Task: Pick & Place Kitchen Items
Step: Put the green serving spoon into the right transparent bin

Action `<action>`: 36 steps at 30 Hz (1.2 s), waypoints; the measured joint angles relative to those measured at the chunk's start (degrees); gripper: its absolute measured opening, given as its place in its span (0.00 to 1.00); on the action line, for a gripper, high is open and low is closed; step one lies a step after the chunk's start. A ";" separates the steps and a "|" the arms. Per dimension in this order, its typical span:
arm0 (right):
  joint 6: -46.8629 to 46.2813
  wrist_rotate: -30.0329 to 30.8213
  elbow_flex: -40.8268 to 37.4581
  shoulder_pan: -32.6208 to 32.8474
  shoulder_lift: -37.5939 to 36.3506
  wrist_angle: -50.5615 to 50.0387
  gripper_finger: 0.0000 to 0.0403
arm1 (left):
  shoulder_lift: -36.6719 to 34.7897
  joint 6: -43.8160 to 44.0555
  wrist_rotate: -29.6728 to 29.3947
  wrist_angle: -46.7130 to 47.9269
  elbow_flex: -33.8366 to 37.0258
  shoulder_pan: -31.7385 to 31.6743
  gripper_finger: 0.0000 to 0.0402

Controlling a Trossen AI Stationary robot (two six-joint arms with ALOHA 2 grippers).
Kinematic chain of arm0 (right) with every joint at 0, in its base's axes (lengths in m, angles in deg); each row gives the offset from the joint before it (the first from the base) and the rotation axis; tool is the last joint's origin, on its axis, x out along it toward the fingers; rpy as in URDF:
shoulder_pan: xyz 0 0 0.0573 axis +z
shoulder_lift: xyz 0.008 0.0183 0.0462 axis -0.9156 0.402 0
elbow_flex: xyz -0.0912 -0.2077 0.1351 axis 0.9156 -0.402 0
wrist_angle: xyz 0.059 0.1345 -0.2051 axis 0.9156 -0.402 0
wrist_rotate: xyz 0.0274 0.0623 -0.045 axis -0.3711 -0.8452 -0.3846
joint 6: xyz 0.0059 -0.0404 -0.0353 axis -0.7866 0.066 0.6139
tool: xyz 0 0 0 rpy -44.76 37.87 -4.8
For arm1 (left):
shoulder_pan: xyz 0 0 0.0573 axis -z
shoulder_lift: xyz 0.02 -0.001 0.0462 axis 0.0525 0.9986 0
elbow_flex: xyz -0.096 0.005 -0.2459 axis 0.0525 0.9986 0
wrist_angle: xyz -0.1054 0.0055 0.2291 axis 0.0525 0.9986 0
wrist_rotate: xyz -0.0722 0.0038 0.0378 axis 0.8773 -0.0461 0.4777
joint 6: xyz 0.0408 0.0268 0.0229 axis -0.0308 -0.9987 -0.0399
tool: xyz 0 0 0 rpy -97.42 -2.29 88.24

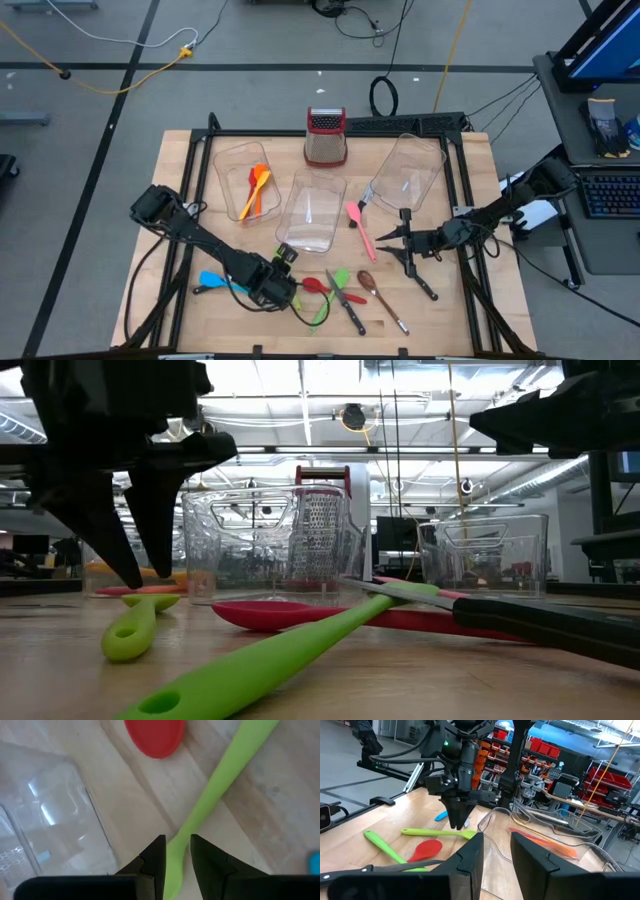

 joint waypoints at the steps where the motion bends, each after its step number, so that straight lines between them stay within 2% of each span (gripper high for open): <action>1: 0.05 0.00 0.00 0.00 0.00 -0.02 0.22 | 0.00 -0.66 0.02 -0.03 0.00 0.04 0.23; 11: 0.12 0.00 0.00 0.00 0.00 -0.02 0.22 | 0.00 -1.83 0.98 -1.82 2.51 -0.11 0.23; 17: 0.15 0.00 0.00 0.00 0.00 -0.02 0.22 | 0.00 -4.26 -0.09 -6.40 4.00 -0.17 0.23; 24: 0.15 0.00 0.00 0.00 0.00 -0.02 0.22 | 0.00 -4.54 -0.53 -6.73 4.17 -0.15 0.23; 29: 0.05 0.04 0.00 0.00 0.00 -0.02 0.22 | 0.00 -6.55 1.55 -6.90 4.17 -0.86 0.23; 36: -1.33 0.06 0.00 0.00 0.00 0.00 0.22 | 0.52 -7.93 8.49 -10.84 6.13 -3.82 0.23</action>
